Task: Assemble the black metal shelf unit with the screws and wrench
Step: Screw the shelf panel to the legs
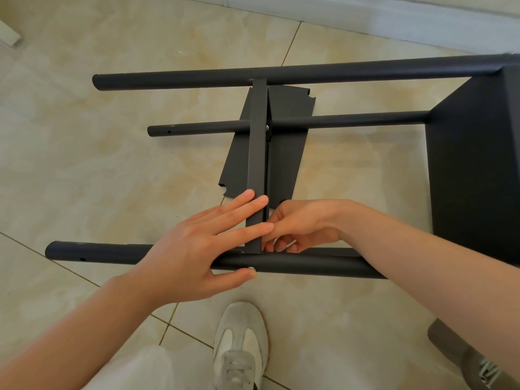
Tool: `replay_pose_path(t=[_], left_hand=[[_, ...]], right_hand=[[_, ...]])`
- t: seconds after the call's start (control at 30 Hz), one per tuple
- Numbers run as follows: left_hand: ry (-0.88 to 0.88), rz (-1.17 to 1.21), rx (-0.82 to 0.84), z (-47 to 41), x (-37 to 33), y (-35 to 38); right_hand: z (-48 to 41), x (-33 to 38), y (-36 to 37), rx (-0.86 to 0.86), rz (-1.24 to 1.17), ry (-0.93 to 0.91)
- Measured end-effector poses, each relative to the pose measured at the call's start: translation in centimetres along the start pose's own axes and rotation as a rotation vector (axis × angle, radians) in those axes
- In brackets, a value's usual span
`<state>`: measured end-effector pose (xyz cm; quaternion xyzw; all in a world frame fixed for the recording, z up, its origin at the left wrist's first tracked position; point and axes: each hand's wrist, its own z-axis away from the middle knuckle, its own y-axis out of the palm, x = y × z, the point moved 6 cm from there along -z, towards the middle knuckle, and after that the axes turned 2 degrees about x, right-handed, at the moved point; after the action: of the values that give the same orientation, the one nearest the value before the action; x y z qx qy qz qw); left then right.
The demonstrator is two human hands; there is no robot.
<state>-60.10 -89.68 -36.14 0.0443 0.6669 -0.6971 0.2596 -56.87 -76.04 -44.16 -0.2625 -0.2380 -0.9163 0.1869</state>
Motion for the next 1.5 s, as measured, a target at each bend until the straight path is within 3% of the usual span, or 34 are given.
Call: replay_pose_path(t=[1.5], left_hand=[[0.004,-0.019,0.01,-0.04,0.1,0.17]], right_hand=[[-0.02,0.58,0.18,-0.071,0.073,0.002]])
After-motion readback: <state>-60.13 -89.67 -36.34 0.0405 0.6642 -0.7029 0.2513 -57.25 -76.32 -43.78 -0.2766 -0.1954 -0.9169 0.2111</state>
